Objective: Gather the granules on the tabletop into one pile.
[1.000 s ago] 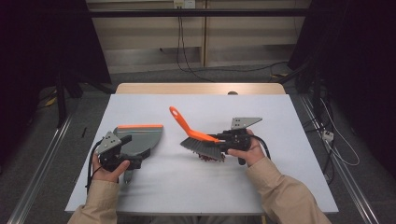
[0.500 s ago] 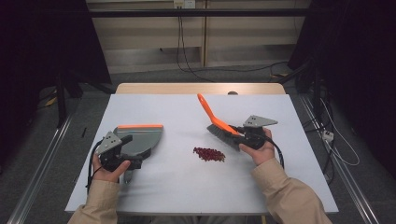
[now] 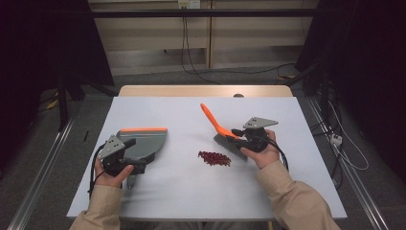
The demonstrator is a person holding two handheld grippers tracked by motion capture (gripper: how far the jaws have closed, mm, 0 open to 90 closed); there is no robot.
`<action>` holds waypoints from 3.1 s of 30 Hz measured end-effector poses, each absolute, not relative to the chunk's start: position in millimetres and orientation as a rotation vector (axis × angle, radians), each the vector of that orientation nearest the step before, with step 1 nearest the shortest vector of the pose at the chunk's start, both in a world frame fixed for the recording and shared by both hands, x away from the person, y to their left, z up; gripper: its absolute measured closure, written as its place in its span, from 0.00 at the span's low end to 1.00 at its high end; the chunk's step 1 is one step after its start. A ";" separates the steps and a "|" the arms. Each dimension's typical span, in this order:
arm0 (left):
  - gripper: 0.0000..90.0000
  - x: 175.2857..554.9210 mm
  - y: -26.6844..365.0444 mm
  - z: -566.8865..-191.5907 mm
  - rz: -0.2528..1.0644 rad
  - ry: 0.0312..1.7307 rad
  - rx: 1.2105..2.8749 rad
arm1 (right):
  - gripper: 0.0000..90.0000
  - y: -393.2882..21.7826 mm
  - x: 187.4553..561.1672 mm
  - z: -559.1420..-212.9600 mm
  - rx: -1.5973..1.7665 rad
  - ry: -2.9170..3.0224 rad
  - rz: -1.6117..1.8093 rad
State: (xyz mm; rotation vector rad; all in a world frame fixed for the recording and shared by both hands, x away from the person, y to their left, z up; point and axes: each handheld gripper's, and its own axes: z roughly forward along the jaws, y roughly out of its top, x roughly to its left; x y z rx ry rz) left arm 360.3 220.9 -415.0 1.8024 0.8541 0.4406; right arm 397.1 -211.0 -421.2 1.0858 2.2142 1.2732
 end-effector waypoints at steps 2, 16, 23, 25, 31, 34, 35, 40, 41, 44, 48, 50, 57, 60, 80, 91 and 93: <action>0.06 360.2 220.5 -415.2 0.436 0.858 1.802 | 0.70 -208.2 399.6 -417.4 1.115 2.231 1.245; 0.06 360.2 221.6 -414.7 0.435 0.860 1.791 | 0.80 -181.8 413.5 -404.2 1.234 2.290 1.004; 0.06 359.7 221.0 -413.9 0.438 0.856 1.793 | 0.80 -190.2 406.6 -409.3 1.304 2.155 1.025; 0.06 359.7 220.6 -414.0 0.436 0.855 1.796 | 0.80 -188.8 403.8 -410.7 1.308 2.132 1.029; 0.06 359.0 220.2 -413.1 0.440 0.851 1.794 | 0.80 -172.4 396.5 -413.5 1.322 2.102 1.074; 0.06 358.8 220.0 -413.2 0.437 0.852 1.796 | 0.80 -163.6 394.3 -415.0 1.334 2.081 1.090; 0.06 358.9 220.1 -413.1 0.438 0.847 1.800 | 0.80 -160.5 393.6 -415.4 1.329 2.072 1.084; 0.06 358.8 220.7 -412.7 0.441 0.846 1.794 | 0.80 -151.5 392.5 -417.5 1.363 2.020 1.102; 0.06 358.9 220.8 -412.7 0.440 0.846 1.796 | 0.80 -150.0 392.7 -417.9 1.366 2.020 1.109; 0.06 358.7 220.7 -412.4 0.440 0.846 1.794 | 0.80 -145.1 392.6 -418.3 1.362 2.021 1.126; 0.06 357.9 221.3 -412.0 0.438 0.853 1.787 | 0.80 -144.3 393.4 -418.1 1.342 2.016 1.121; 0.06 358.0 221.9 -412.0 0.440 0.855 1.789 | 0.80 -146.4 394.3 -417.1 1.350 2.013 1.130; 0.06 357.0 221.9 -411.4 0.441 0.852 1.790 | 0.80 -157.7 389.2 -406.9 1.327 1.995 1.123; 0.06 356.5 221.6 -411.1 0.444 0.852 1.791 | 0.80 -163.7 383.9 -407.4 1.329 2.004 1.095; 0.06 352.5 222.2 -411.5 0.426 0.876 1.841 | 0.80 -162.3 380.7 -413.4 1.325 1.956 1.157; 0.11 343.9 236.2 -416.5 0.456 0.989 1.908 | 0.80 -182.3 385.1 -412.4 1.352 1.948 1.241; 0.13 343.4 240.8 -419.2 0.466 1.021 1.916 | 0.80 -182.8 384.7 -412.8 1.355 1.951 1.244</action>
